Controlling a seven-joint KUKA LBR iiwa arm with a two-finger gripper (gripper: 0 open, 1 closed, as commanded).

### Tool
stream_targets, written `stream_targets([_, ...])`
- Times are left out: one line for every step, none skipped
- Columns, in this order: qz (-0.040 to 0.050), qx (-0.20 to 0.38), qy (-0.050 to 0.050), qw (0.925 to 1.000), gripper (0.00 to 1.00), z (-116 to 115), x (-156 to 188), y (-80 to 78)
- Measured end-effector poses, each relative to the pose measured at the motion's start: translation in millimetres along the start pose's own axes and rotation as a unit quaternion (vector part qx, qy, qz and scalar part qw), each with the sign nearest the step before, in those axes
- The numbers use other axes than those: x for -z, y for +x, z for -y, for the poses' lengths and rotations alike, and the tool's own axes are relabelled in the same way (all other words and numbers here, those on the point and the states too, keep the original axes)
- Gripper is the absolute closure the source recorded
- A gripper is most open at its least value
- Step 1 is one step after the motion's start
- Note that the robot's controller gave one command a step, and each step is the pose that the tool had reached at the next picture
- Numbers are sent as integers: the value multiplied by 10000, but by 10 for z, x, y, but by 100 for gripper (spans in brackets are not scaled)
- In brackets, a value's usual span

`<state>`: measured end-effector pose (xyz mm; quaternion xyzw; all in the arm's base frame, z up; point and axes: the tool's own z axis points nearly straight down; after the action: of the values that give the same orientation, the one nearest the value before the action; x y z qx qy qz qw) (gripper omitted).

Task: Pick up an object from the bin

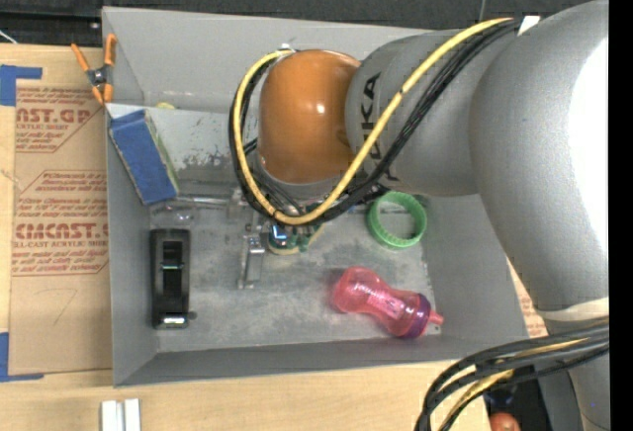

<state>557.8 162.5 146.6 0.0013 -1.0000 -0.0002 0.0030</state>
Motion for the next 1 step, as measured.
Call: stream_targets([35,-10,-6,10000,0,11,48,-18])
